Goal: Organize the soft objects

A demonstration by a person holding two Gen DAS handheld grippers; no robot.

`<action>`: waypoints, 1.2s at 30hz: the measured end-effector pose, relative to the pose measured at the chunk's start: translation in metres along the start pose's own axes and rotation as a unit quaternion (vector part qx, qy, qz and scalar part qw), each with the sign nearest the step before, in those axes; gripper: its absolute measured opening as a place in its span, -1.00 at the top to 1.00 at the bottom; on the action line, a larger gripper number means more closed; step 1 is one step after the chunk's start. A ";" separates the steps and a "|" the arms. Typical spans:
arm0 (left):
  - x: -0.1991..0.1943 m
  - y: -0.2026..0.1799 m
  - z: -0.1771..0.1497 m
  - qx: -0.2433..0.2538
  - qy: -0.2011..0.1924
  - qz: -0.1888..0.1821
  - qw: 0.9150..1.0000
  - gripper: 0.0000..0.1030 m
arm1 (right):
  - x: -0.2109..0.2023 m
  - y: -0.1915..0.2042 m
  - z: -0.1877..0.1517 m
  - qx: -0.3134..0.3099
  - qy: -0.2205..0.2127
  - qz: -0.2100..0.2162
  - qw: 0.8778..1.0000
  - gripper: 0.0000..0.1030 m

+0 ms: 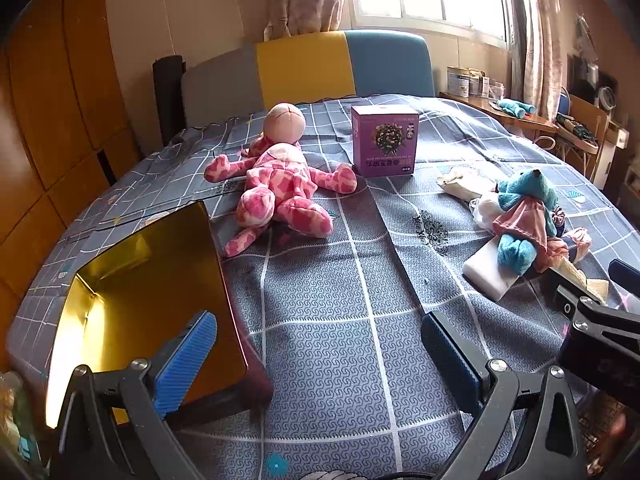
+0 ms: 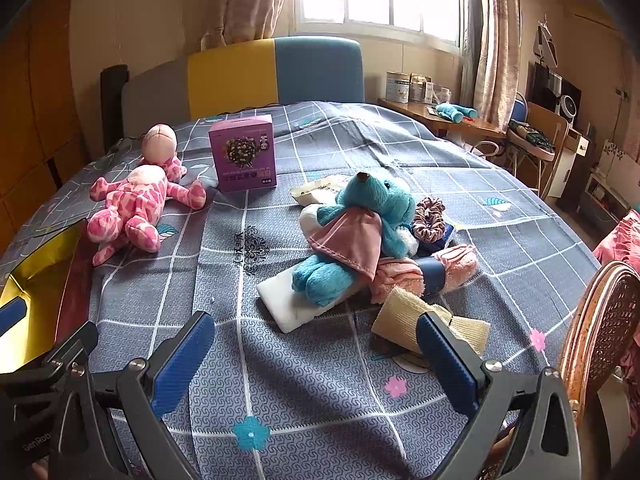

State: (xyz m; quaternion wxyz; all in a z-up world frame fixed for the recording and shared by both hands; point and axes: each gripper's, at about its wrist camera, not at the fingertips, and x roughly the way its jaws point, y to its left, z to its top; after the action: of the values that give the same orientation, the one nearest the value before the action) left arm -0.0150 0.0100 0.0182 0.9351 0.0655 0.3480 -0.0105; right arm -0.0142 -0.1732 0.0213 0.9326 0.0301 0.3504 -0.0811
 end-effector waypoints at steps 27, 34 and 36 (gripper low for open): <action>0.002 -0.003 0.003 0.004 0.007 -0.015 1.000 -0.99 | 0.007 -0.005 0.009 -0.005 0.000 0.007 1.000 -1.00; -0.001 -0.011 0.009 0.023 0.003 -0.048 0.999 -0.99 | 0.004 -0.024 0.024 0.002 -0.010 0.007 1.000 -1.00; -0.002 -0.013 0.012 0.023 -0.001 -0.061 0.998 -0.99 | 0.003 -0.033 0.032 0.005 -0.014 0.007 1.000 -0.99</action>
State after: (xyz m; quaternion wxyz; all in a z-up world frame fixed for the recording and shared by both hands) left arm -0.0095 -0.0047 0.0271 0.9313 0.0657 0.3504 -0.0753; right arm 0.0031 -0.2101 0.0434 0.9378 0.0358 0.3367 -0.0768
